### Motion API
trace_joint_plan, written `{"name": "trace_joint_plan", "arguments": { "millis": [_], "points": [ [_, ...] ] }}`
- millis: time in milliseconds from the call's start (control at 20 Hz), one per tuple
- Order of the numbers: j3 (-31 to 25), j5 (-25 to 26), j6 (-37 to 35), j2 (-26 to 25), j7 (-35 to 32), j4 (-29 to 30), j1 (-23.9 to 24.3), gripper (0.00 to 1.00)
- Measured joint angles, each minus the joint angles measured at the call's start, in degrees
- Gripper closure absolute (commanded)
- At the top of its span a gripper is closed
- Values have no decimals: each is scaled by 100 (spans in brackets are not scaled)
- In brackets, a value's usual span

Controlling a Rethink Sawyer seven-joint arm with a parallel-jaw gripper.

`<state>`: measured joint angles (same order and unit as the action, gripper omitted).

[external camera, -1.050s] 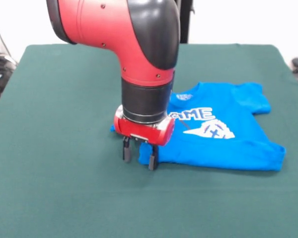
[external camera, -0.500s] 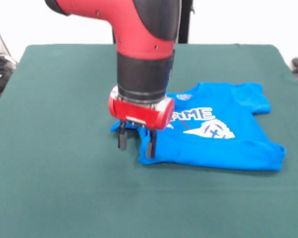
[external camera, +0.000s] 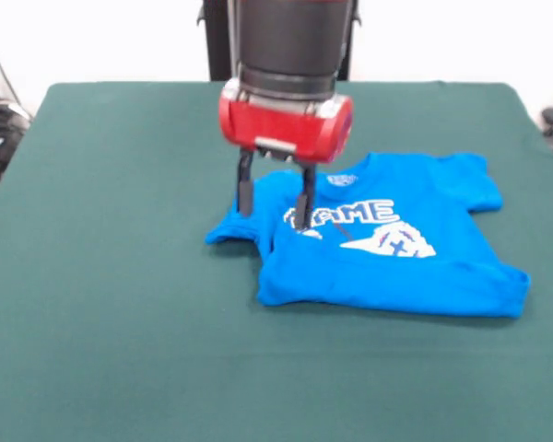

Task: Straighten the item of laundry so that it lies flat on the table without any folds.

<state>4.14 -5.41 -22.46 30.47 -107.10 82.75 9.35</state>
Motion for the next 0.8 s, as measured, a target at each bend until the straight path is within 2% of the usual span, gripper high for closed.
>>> {"name": "trace_joint_plan", "arguments": {
  "millis": [350, 800],
  "points": [
    [-1, 13, 0, 281, 0, 411, -21, 0],
    [0, 27, 5, 338, 0, 644, -21, 0]
  ]
}}
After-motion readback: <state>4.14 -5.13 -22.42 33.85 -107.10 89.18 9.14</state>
